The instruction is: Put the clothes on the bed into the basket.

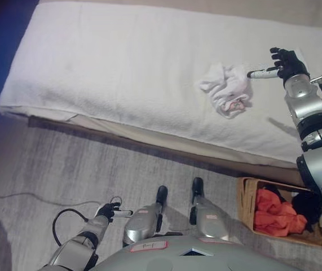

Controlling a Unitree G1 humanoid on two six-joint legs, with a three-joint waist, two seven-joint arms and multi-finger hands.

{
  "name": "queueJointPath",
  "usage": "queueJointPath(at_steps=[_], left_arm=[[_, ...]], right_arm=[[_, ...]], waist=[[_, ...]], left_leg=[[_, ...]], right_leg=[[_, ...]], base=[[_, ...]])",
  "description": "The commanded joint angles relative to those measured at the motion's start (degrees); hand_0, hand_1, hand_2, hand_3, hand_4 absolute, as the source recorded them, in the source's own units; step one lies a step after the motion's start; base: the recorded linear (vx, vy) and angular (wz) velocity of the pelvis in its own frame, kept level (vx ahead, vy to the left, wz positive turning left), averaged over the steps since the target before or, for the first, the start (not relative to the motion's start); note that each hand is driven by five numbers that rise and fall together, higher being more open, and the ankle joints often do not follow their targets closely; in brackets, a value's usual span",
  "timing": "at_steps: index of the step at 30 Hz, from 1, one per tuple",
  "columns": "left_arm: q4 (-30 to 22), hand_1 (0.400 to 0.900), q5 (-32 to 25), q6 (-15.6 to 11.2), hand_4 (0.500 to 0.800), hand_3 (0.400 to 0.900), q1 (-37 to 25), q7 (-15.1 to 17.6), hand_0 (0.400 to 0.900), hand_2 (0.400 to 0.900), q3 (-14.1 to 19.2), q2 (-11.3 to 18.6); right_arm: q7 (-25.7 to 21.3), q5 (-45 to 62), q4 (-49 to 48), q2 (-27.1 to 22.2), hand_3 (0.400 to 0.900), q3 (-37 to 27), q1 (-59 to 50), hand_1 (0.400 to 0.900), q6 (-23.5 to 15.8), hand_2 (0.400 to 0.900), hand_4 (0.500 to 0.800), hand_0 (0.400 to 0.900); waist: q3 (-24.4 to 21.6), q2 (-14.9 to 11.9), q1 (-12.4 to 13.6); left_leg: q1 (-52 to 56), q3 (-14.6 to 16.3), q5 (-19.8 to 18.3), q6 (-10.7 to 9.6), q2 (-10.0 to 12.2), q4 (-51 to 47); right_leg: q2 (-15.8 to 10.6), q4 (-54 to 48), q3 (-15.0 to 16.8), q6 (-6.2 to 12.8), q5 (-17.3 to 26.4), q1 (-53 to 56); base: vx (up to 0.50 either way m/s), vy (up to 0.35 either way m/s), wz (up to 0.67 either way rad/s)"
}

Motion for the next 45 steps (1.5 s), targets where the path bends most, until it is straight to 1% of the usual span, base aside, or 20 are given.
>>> queueJointPath(at_steps=[1, 4, 8, 11, 16, 19, 21, 26, 30, 33, 34, 39, 40, 41, 45], left_arm=[[0.4, 0.9, -2.7, -0.6, 0.8, 0.9, -1.3, 1.9, 0.9, 0.9, -2.8, 4.8], [-1.2, 0.9, -3.3, -1.0, 0.8, 0.9, -1.5, 2.2, 0.9, 0.9, -3.7, 5.3], [-4.4, 0.9, -4.0, -1.6, 0.8, 0.9, -0.4, 2.4, 0.9, 0.9, -5.2, 5.4], [-6.9, 0.9, -4.3, -1.9, 0.8, 0.9, 0.9, 1.8, 0.9, 0.9, -6.1, 5.5], [-10.0, 0.9, -4.6, -2.0, 0.8, 0.9, 1.8, 1.5, 0.9, 0.9, -7.2, 5.6], [-11.4, 0.9, -4.9, -2.1, 0.8, 0.9, 1.8, 1.4, 0.9, 0.9, -7.3, 5.9], [-11.8, 0.9, -4.7, -2.0, 0.8, 0.9, 2.1, 1.3, 0.9, 0.9, -7.6, 6.0], [-13.7, 0.9, -4.6, -2.1, 0.8, 0.9, 2.4, 1.1, 0.9, 0.9, -8.0, 6.5], [-14.9, 0.9, -4.5, -2.0, 0.8, 0.9, 3.0, 0.9, 0.9, 0.9, -8.2, 6.7], [-15.6, 0.9, -4.4, -1.9, 0.8, 0.9, 3.6, 0.6, 0.9, 0.9, -8.2, 6.9], [-15.9, 0.9, -4.3, -1.9, 0.8, 0.9, 3.8, 0.5, 0.9, 0.9, -8.3, 6.9], [-16.2, 0.9, -4.4, -1.9, 0.8, 0.9, 3.3, 0.6, 0.9, 0.9, -8.7, 6.8], [-16.2, 0.9, -4.4, -1.9, 0.8, 0.9, 3.3, 0.6, 0.9, 0.9, -8.7, 6.8], [-16.3, 0.9, -4.5, -2.0, 0.8, 0.9, 3.1, 0.7, 0.9, 0.9, -8.8, 6.8], [-16.1, 0.9, -4.4, -2.0, 0.8, 0.9, 3.1, 0.8, 0.9, 0.9, -8.8, 6.7]], right_arm=[[-4.0, 0.4, 5.3, -0.2, 0.9, 3.1, -13.1, 0.9, -1.6, 0.9, 0.8, 0.9], [-4.8, 1.0, 6.7, -1.1, 0.9, 3.1, -15.7, 0.9, -1.5, 0.9, 0.8, 0.9], [-5.7, 1.7, 7.4, -4.2, 0.9, 3.1, -18.0, 0.9, -1.7, 0.9, 0.8, 0.9], [-6.3, 2.7, 7.3, -6.9, 0.9, 2.9, -18.9, 0.9, -1.9, 0.9, 0.8, 0.9], [-7.0, 4.3, 7.5, -10.9, 0.9, 2.5, -20.5, 0.9, -2.2, 0.9, 0.8, 0.9], [-7.3, 4.9, 7.4, -12.5, 0.9, 2.3, -21.3, 0.9, -2.3, 0.9, 0.8, 0.9], [-7.6, 5.2, 7.7, -13.4, 0.9, 2.2, -21.8, 0.9, -2.3, 0.9, 0.8, 0.9], [-9.7, 6.8, 7.8, -16.4, 0.9, 0.4, -22.0, 0.9, -2.6, 0.9, 0.8, 0.9], [-10.6, 8.5, 7.9, -18.1, 0.9, -1.4, -21.5, 0.9, -2.8, 0.9, 0.8, 0.9], [-9.8, 9.4, 8.3, -18.9, 0.9, -2.1, -20.7, 0.9, -2.8, 0.9, 0.8, 0.9], [-8.8, 9.6, 8.4, -19.0, 0.9, -2.0, -20.5, 0.9, -2.5, 0.9, 0.8, 0.9], [-8.3, 9.2, 10.0, -18.5, 0.9, -2.1, -20.3, 0.9, -1.9, 0.9, 0.8, 0.9], [-8.3, 9.2, 10.0, -18.5, 0.496, -2.2, -20.2, 0.496, -1.8, 0.496, 0.558, 0.496], [-8.2, 9.3, 10.4, -18.5, 0.4, -2.3, -20.1, 0.4, -1.7, 0.4, 0.5, 0.4], [-8.2, 9.8, 10.6, -18.4, 0.4, -2.9, -19.7, 0.4, -1.5, 0.4, 0.5, 0.4]], waist=[[2.2, -0.6, 1.2], [3.9, 1.3, 2.7], [5.7, 3.9, 4.5], [7.0, 5.8, 5.5], [9.0, 9.3, 6.1], [9.9, 10.9, 6.2], [10.3, 11.6, 6.2], [12.0, 13.1, 5.6], [12.8, 13.8, 5.4], [13.2, 14.2, 5.3], [13.3, 14.5, 5.2], [13.8, 14.9, 4.5], [13.8, 14.9, 4.5], [13.8, 15.1, 4.3], [13.9, 15.3, 4.2]], left_leg=[[-0.9, 2.5, -1.0, -3.8, 5.4, -0.1], [-3.0, 1.3, -0.2, -3.8, 4.5, 0.0], [-5.4, -0.1, 1.3, -4.0, 3.6, -0.5], [-6.0, -0.9, 2.0, -4.2, 3.3, -1.1], [-7.9, -1.6, 3.3, -4.5, 2.6, -1.3], [-8.5, -2.0, 3.6, -4.7, 2.1, -1.1], [-8.9, -2.3, 3.8, -4.8, 1.9, -1.0], [-10.4, -1.7, 4.4, -5.2, 2.1, -0.6], [-10.9, -1.3, 4.5, -5.2, 1.9, -0.4], [-11.1, -1.1, 4.6, -5.1, 1.8, -0.5], [-11.2, -0.9, 4.6, -5.1, 1.7, -0.5], [-11.4, -0.3, 4.6, -4.9, 1.5, 0.1], [-11.4, -0.3, 4.6, -4.9, 1.5, 0.1], [-11.3, -0.1, 4.6, -4.9, 1.5, 0.0], [-11.1, 0.1, 4.6, -4.9, 1.5, -0.1]], right_leg=[[-3.8, 5.3, 0.5, 3.8, -5.9, -2.5], [-4.3, 5.9, 0.1, 3.84, -6.1, -3.9], [-5.0, 6.3, -0.8, 3.9, -6.2, -5.4], [-5.3, 7.2, -1.1, 3.78, -6.6, -6.3], [-6.5, 11.0, -2.1, 3.46, -8.3, -8.7], [-7.2, 13.6, -2.8, 3.32, -9.5, -9.9], [-7.4, 14.8, -3.1, 3.31, -10.3, -10.4], [-8.1, 17.7, -3.9, 3.11, -11.7, -12.0], [-8.3, 18.8, -4.0, 3.08, -12.3, -12.9], [-8.4, 19.2, -3.7, 3.16, -12.4, -13.5], [-8.5, 19.0, -3.8, 3.25, -12.3, -13.5], [-8.8, 18.9, -3.3, 3.24, -12.3, -13.5], [-8.8, 18.9, -3.3, 3.24, -12.3, -13.5], [-8.8, 18.9, -3.2, 3.18, -12.4, -13.4], [-8.8, 18.6, -3.0, 3.13, -12.4, -13.1]], base=[[-0.05, 0.007, 0.27], [-0.05, -0.009, 0.31], [-0.03, -0.002, 0.3], [-0.02, 0.006, 0.27], [-0.04, 0.007, 0.33], [-0.04, -0.009, 0.33], [-0.03, -0.026, 0.26], [-0.03, -0.039, 0.22], [-0.01, -0.015, 0.06], [-0.01, 0.011, -0.06], [0.0, 0.0, 0.0], [0.0, 0.001, 0.01], [0.0, 0.0, 0.0], [0.0, 0.0, 0.0], [0.0, 0.0, 0.0]])
